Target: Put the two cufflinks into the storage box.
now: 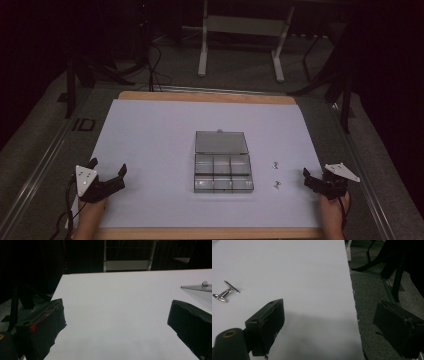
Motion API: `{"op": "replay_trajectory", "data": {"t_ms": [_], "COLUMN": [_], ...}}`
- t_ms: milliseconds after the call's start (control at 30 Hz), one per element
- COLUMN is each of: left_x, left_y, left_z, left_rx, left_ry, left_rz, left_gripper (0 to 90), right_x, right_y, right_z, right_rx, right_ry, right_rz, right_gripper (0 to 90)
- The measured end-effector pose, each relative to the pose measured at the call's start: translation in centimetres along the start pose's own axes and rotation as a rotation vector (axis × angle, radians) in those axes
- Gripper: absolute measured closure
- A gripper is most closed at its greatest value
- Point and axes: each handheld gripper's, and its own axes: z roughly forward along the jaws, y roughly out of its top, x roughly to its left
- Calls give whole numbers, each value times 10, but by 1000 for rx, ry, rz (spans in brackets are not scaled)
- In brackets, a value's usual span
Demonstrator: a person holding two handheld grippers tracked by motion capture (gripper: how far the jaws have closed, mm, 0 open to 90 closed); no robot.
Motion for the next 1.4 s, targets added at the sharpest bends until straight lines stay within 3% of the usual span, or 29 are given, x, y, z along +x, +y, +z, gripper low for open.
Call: {"op": "replay_trajectory", "data": {"t_ms": [167, 333, 367, 467, 700, 800, 1000, 1400], "left_x": [0, 0, 0, 0, 0, 0, 0, 0], "left_y": [0, 0, 0, 0, 0, 0, 0, 0], "left_z": [0, 1, 0, 0, 0, 0, 0, 0], "left_rx": [0, 2, 1, 1, 1, 1, 2, 2], "left_ry": [-2, -3, -3, -3, -6, -6, -6, -3], "left_rz": [1, -3, -3, 3, 2, 3, 3, 5], "left_gripper": [17, 17, 17, 17, 17, 17, 17, 17], "right_x": [0, 1, 4, 4, -4, -7, -8, 0], "right_y": [0, 3, 6, 9, 25, 31, 34, 34], "right_z": [0, 2, 7, 9, 6, 4, 3, 0], "right_rx": [0, 26, 82, 126, 291, 365, 511, 699], "right_ry": [12, 60, 84, 119, 145, 157, 230, 354], "right_rz": [-12, -28, -54, -45, -63, -108, -174, -359], "right_gripper": [105, 105, 105, 105, 109, 109, 109, 109]}}
